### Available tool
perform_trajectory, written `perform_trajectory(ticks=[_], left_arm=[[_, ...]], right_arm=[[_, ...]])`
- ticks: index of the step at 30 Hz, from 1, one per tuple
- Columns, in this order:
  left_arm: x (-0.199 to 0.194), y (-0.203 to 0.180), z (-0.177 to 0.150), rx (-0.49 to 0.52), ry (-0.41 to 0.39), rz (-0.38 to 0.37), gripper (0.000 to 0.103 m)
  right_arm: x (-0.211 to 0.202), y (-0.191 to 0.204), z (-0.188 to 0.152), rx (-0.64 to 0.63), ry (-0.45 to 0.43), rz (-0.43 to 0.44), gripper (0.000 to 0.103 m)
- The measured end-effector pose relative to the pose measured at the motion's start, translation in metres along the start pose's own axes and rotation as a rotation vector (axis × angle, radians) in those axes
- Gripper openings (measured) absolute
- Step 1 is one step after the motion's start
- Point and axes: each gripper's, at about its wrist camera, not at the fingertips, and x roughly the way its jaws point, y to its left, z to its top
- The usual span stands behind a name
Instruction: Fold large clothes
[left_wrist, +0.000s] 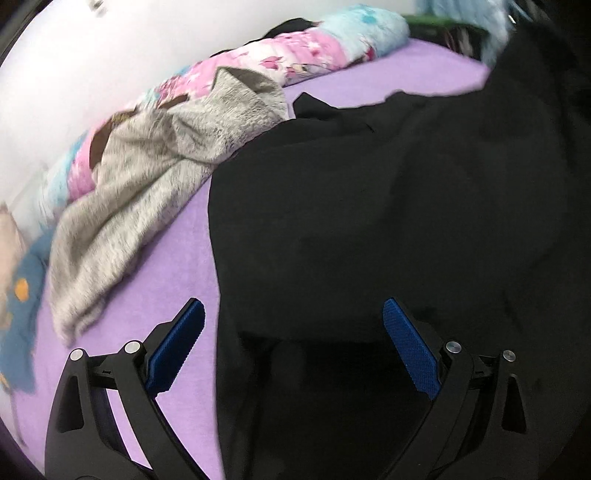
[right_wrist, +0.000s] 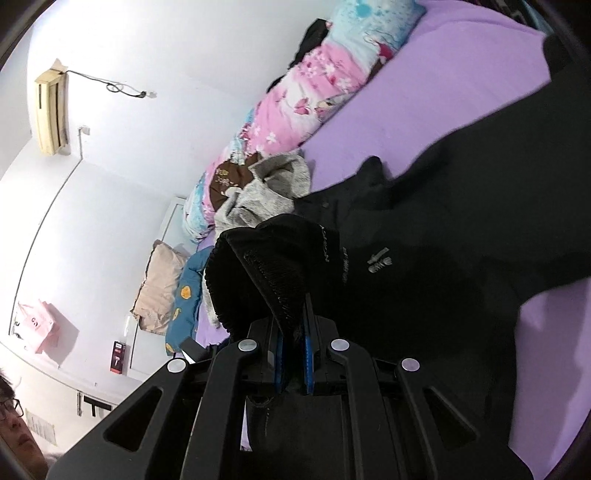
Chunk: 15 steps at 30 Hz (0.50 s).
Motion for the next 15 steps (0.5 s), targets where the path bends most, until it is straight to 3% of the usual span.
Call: perform_trajectory(ticks=[3, 8, 10, 15], left_arm=[[0.004, -0.010, -0.006, 0.122, 0.015, 0.030, 0.094], [-0.014, -0.021, -0.014, 0.217, 0.014, -0.066, 0.094], [-0.019, -0.027, -0.018, 0.271, 0.008, -0.062, 0.094], [0.010, -0.032, -0.022, 0.373, 0.003, 0.181, 0.094]], right_arm=[[-0.002, 0.010, 0.002, -0.020, -0.002, 0.014, 0.008], [-0.006, 0.026, 0.009, -0.048, -0.018, 0.022, 0.008], [-0.010, 0.032, 0.013, -0.048, -0.035, 0.041, 0.008], [-0.021, 0.054, 0.016, -0.081, -0.048, 0.070, 0.008]])
